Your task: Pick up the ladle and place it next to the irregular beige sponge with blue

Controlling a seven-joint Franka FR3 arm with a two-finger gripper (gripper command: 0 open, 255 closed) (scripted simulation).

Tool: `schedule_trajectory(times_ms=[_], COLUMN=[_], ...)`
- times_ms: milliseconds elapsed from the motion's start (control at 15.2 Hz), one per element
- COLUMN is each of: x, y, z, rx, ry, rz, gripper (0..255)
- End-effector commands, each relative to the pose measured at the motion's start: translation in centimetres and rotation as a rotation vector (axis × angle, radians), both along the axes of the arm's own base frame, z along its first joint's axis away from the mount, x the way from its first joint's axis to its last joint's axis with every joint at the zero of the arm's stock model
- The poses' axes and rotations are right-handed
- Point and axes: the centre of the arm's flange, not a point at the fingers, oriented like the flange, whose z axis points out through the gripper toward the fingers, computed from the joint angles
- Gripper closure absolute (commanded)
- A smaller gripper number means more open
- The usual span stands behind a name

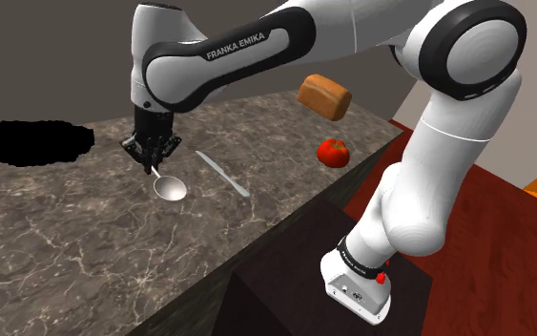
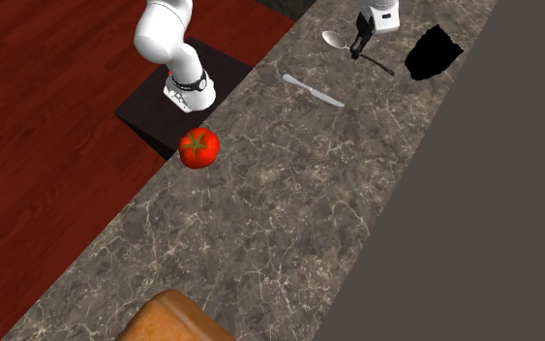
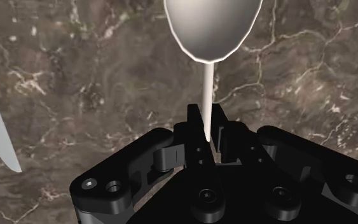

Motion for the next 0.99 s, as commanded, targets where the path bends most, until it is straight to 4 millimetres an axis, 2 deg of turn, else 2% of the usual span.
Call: schedule_trajectory(times_ms=[0, 198, 660, 726, 924], x=[0.0, 0.0, 0.0, 0.0, 0.0], y=[-0.1, -0.1, -0.1, -0.1, -0.1], z=[-1.0, -2.4, -2.4, -2.4, -2.4], rx=[0.000, 0.000, 0.000, 0.000, 0.000], ry=[0.000, 0.000, 0.000, 0.000, 0.000], rz=[0.000, 0.000, 0.000, 0.000, 0.000], gripper=[255, 255, 255, 0, 0])
